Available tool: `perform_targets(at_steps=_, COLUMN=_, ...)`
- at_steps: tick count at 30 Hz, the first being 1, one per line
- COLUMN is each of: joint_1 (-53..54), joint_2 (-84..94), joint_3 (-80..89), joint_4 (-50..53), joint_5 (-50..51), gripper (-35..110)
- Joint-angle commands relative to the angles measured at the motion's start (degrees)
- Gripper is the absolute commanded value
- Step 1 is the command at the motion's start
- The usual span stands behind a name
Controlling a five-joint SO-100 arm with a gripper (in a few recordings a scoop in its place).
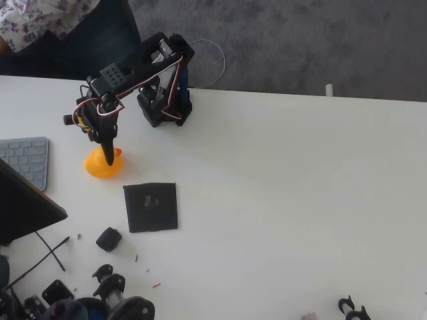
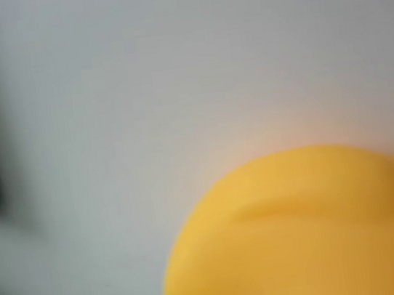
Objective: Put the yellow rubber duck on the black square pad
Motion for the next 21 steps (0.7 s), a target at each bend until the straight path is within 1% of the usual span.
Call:
perform_targets(at_steps=1, joint_1=0.35, joint_2=0.53, joint_3=0.70, joint_4=-1.76, joint_5=-0.62, gripper=40)
perform_targets(at_steps=9, joint_1=-0.26, joint_2=0.53, joint_3=6.77, joint_4=-2.20, joint_5=-0.70, gripper=40)
perform_targets(at_steps=15, joint_1=-0.18, joint_2=0.53, joint_3=6.59, joint_4=-2.55, joint_5=-1.23, gripper=40)
perform_targets(at_steps=21, joint_1=0.18, joint_2=0.44, joint_3=7.29, joint_4=-10.11, joint_5=-0.70, gripper=40)
